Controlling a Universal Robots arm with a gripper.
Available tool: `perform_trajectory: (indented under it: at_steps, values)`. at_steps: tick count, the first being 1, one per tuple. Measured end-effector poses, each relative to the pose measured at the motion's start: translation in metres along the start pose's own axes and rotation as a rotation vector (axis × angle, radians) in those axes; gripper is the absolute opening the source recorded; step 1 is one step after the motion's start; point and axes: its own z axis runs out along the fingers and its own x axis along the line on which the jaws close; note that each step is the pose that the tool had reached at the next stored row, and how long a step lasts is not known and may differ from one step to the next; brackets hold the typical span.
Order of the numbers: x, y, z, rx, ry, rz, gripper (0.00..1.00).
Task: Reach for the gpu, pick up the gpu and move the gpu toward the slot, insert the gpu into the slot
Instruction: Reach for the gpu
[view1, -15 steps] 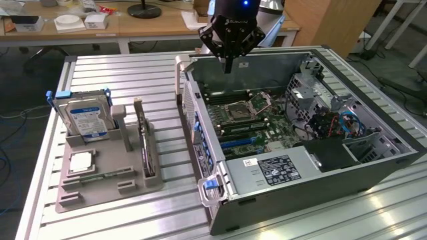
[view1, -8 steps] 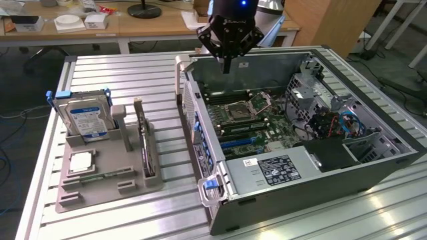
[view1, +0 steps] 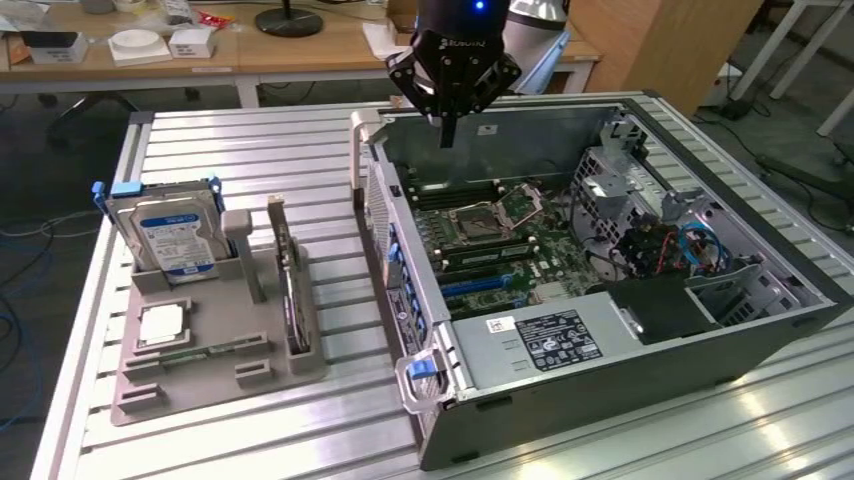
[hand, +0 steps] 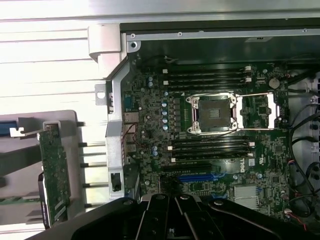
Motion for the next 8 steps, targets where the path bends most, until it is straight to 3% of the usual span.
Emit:
perform_trajectory:
  at_steps: [8]
  values:
    - [0.0054,-0.0004,-0.0002,0.0,0.0,0.0,0.1]
